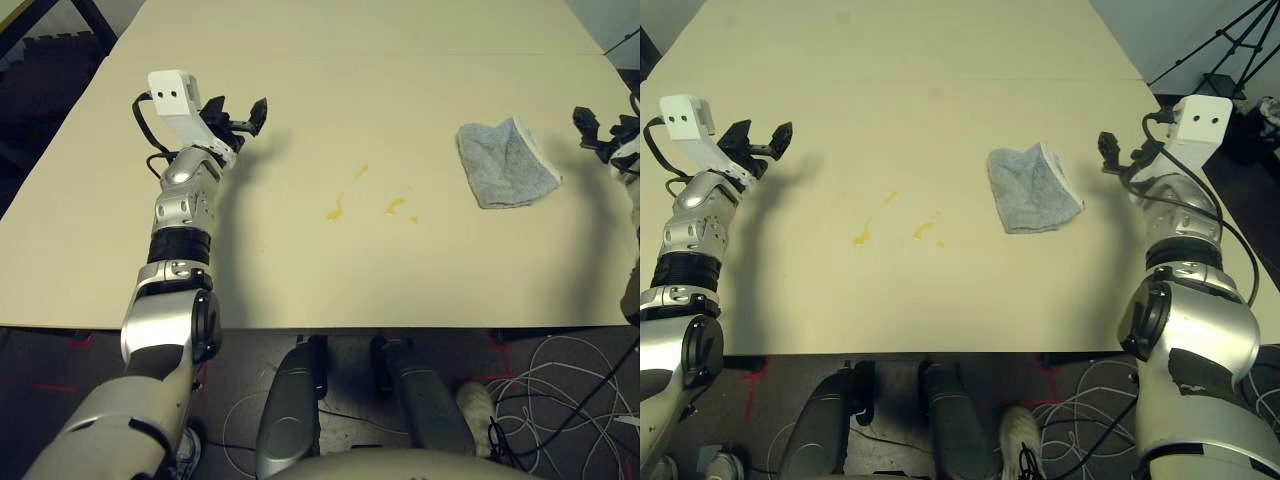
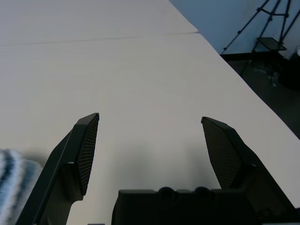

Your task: Wipe the water off the table with a rag.

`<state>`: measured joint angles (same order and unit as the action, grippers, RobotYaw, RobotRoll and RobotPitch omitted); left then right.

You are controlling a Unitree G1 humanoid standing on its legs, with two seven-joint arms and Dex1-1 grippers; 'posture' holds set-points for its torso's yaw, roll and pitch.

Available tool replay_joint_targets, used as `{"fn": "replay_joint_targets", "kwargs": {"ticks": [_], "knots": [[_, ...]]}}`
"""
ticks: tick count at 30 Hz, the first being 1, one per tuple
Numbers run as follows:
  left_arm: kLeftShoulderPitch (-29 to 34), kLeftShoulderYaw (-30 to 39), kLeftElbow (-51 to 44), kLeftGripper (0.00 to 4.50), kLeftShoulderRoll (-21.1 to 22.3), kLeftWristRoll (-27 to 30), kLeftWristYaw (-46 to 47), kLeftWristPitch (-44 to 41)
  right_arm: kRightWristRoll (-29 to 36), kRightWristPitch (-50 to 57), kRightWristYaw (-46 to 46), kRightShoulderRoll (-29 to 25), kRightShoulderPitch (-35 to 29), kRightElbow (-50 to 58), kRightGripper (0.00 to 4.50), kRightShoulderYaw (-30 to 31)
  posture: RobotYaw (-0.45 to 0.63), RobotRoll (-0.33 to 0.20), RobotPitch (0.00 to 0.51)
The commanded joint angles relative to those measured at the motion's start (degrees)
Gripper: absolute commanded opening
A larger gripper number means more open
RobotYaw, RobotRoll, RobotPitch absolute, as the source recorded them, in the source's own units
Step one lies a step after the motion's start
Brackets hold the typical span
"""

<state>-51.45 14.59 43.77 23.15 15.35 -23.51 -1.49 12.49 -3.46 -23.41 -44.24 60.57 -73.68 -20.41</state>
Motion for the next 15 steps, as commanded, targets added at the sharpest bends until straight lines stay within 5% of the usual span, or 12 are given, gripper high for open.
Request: {"fn": "replay_joint_targets", "kwargs": {"ticks": [1,5,9,15], "knots": [[1.1,0.0,0.9,4.50,0.0,-0.3,-0.1,-1.0,0.1,0.4,-0.1,-0.7,-1.7,-1.1,4.48,-1.2,0.00,0.000,0.278],[-1.2,-0.9,0.5,4.50,2.3,-0.2,-4.1,-2.7,3.3,6.6,-1.0,-2.1,0.3,-1.3,4.48,-4.7,0.00,0.000,0.269],[-3.8,-4.1,-5.8,4.50,8.3,3.9,-20.7,-15.2,6.7,23.6,-5.8,-4.8,5.5,-1.2,4.48,-7.0,0.01,0.000,0.254],[-3.3,-11.9,-22.0,4.50,21.1,9.6,-42.6,-35.8,4.7,46.6,-17.8,-8.9,9.0,-0.2,4.48,-2.2,0.00,0.000,0.246]]}}
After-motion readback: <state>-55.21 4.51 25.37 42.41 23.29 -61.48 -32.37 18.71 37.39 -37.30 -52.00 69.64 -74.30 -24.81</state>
